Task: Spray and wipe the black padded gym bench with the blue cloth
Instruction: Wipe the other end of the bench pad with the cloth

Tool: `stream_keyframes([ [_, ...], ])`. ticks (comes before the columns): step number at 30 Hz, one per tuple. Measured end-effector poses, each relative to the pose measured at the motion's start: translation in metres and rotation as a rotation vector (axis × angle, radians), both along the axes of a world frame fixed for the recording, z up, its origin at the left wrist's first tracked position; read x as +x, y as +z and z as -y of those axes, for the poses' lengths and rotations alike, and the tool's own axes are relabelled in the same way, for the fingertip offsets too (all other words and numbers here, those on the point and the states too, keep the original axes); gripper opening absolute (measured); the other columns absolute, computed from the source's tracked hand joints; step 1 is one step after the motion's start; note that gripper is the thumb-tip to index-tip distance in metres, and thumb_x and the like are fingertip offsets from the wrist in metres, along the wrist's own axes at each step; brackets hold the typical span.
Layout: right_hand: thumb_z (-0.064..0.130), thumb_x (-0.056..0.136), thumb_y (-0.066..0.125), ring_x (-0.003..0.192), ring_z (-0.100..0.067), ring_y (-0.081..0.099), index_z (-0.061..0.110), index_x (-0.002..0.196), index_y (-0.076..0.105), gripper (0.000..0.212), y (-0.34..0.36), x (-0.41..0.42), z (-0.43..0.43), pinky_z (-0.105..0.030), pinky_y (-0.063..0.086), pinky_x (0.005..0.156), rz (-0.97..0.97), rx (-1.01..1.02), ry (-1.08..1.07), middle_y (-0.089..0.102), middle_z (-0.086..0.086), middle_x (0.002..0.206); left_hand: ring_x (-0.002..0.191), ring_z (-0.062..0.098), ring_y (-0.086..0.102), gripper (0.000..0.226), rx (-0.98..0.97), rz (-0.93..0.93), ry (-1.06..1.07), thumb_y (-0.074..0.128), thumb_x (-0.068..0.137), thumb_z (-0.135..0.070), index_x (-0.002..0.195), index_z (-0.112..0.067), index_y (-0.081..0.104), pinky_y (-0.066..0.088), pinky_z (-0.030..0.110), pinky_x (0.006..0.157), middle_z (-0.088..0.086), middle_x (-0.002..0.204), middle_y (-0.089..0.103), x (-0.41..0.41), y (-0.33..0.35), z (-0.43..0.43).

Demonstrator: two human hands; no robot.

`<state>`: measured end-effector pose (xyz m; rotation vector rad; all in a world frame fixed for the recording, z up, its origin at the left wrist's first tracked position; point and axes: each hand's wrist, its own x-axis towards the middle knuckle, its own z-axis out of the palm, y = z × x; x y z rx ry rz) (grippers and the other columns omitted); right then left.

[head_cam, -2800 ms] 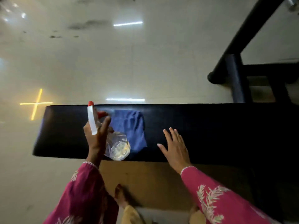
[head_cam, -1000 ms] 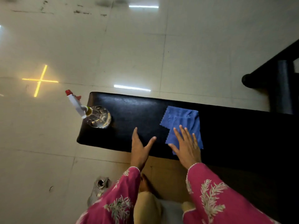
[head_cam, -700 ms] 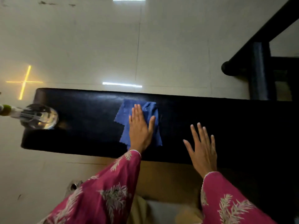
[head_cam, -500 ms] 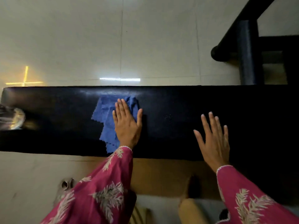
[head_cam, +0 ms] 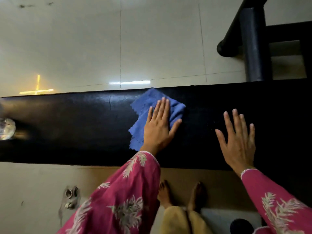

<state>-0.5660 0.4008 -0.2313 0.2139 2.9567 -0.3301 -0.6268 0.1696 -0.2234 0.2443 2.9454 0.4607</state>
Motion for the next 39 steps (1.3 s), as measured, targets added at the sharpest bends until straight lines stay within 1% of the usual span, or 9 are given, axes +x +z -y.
stream_keyframes([
  [2,0.058,0.092,0.006,0.14,-0.025,0.016,0.022,0.146,0.015,0.065,0.001,-0.001,0.001,-0.048,0.01,0.112,-0.009,0.007,-0.011,0.015,-0.007,0.153,0.141,0.02,0.02,0.075,0.008,-0.052,-0.102,0.028,0.087,-0.058,0.144,-0.01,0.027,0.001,0.032,0.114,0.007,0.152,0.026,-0.008,-0.003,0.018],
  [8,0.054,0.093,0.01,0.14,-0.025,0.018,0.022,0.146,0.016,0.062,-0.005,0.001,0.002,-0.045,0.007,0.113,-0.067,0.025,-0.018,0.019,-0.008,0.153,0.144,0.014,0.001,0.073,-0.016,0.047,0.626,0.032,0.094,-0.054,0.148,-0.01,0.008,-0.008,0.037,0.116,0.003,0.158,0.007,-0.048,-0.005,-0.009],
  [14,0.055,0.093,0.007,0.14,-0.025,0.019,0.023,0.146,0.018,0.062,-0.005,0.002,0.001,-0.046,0.009,0.112,-0.063,0.033,-0.025,0.021,-0.008,0.153,0.143,0.015,0.011,0.08,-0.001,-0.019,-0.085,0.023,0.084,-0.063,0.147,-0.014,0.019,-0.003,0.032,0.115,0.002,0.155,0.018,-0.033,-0.001,-0.006],
  [17,0.055,0.094,0.008,0.14,-0.025,0.019,0.023,0.146,0.017,0.062,-0.006,0.002,0.002,-0.046,0.011,0.112,-0.063,0.045,-0.017,0.019,-0.008,0.153,0.143,0.016,0.016,0.081,0.025,-0.046,0.132,0.024,0.082,-0.064,0.145,-0.013,0.025,0.001,0.033,0.116,0.005,0.154,0.023,-0.043,-0.004,0.029],
  [21,0.054,0.094,0.009,0.14,-0.026,0.02,0.022,0.146,0.017,0.061,-0.007,0.002,0.002,-0.047,0.011,0.112,-0.065,0.05,-0.014,0.019,-0.008,0.153,0.144,0.017,0.001,0.081,-0.045,0.053,0.582,0.025,0.088,-0.061,0.148,-0.009,0.007,-0.007,0.039,0.117,0.007,0.157,0.005,-0.048,-0.007,-0.016],
  [24,0.053,0.094,0.01,0.139,-0.026,0.02,0.022,0.146,0.018,0.061,-0.006,0.001,0.002,-0.047,0.012,0.112,-0.063,0.052,-0.014,0.021,-0.008,0.153,0.143,0.014,-0.004,0.077,-0.003,0.05,0.247,0.02,0.09,-0.062,0.148,-0.013,0.003,-0.013,0.033,0.114,0.003,0.157,0.001,-0.023,-0.002,-0.045],
  [27,0.053,0.094,0.011,0.139,-0.025,0.02,0.023,0.146,0.02,0.061,-0.004,0.001,0.002,-0.046,0.011,0.112,-0.057,0.05,-0.017,0.021,-0.008,0.153,0.141,0.014,0.012,0.071,0.02,-0.047,-0.025,0.026,0.088,-0.056,0.145,-0.014,0.024,-0.001,0.032,0.115,0.003,0.153,0.024,0.001,-0.003,-0.013],
  [34,0.053,0.094,0.01,0.14,-0.025,0.019,0.023,0.146,0.016,0.06,-0.006,0.001,0.002,-0.046,0.01,0.112,-0.056,0.042,-0.012,0.018,-0.006,0.153,0.144,0.014,0.006,0.083,0.025,-0.011,0.587,0.013,0.08,-0.064,0.147,-0.015,0.014,-0.006,0.033,0.115,0.0,0.156,0.014,-0.002,-0.004,-0.011],
  [39,0.053,0.094,0.01,0.139,-0.026,0.022,0.022,0.146,0.018,0.061,-0.005,0.001,0.001,-0.047,0.012,0.112,-0.06,0.03,-0.011,0.02,-0.008,0.153,0.141,0.011,0.01,0.072,0.079,-0.023,0.115,0.014,0.092,-0.061,0.145,-0.013,0.023,0.0,0.031,0.116,-0.002,0.152,0.018,0.036,-0.003,-0.024],
])
